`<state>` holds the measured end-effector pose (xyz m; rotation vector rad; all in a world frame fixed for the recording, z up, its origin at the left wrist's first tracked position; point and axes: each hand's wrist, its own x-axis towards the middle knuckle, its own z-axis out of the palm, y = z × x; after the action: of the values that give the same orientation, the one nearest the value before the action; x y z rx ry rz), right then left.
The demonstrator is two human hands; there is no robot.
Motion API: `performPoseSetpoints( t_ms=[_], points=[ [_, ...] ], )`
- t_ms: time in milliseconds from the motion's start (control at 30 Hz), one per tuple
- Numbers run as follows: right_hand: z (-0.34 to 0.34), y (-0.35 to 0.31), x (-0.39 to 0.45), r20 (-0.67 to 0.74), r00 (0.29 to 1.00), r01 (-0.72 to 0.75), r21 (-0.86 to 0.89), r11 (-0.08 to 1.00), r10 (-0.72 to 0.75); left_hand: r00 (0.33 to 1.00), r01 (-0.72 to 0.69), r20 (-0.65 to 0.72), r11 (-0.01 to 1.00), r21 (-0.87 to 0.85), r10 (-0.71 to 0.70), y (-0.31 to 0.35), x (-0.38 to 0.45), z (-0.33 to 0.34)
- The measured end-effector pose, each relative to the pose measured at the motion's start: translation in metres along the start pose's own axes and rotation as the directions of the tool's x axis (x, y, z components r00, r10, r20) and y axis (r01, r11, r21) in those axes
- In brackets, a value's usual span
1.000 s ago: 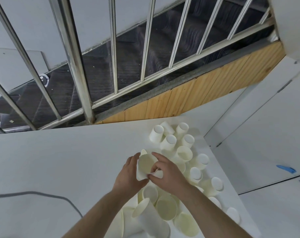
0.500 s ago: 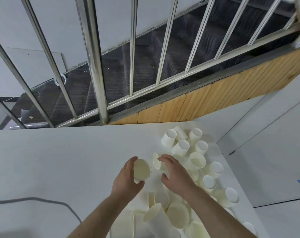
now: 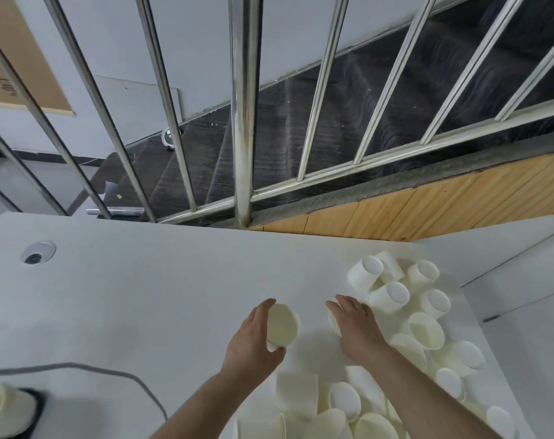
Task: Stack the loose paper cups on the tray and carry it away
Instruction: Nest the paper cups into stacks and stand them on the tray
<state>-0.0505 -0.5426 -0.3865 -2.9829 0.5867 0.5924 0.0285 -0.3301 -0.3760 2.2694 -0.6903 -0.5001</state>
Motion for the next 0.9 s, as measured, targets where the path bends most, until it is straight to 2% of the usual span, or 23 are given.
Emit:
performPoseSetpoints(
  t_ms=[133,233,367,467,567,900],
  points=[
    [0.005,0.001,0.008,-0.002,0.999,0.033,-0.048,0.998,-0.033,1.0,0.014,0.008,1.0,0.002,-0.014,-0.005,0.004,0.0],
    [0.006,0.003,0.008,-0.008,1.0,0.028,0.009,1.0,-0.028,1.0,0.009,0.02,1.0,-0.005,-0.009,-0.005,0.005,0.002],
    [-0.002,-0.004,0.0,-0.147,0.988,0.0,0.273,0.962,0.042,1.0,-0.004,0.009,1.0,-0.013,0.004,0.001,0.006,0.001],
    [-0.011,-0.015,-0.013,-0.256,0.953,0.002,0.535,0.845,0.16,1.0,-0.027,0.001,0.999,-0.021,0.027,0.007,0.005,-0.002],
    [-0.017,-0.023,-0.03,-0.29,0.935,0.04,0.661,0.75,0.206,0.997,-0.079,-0.024,0.996,-0.05,0.078,0.012,0.0,-0.004],
    [-0.042,-0.056,-0.102,-0.364,0.902,0.082,0.672,0.736,0.232,0.972,-0.227,-0.07,0.972,-0.065,0.222,0.019,-0.044,-0.035]
  ],
)
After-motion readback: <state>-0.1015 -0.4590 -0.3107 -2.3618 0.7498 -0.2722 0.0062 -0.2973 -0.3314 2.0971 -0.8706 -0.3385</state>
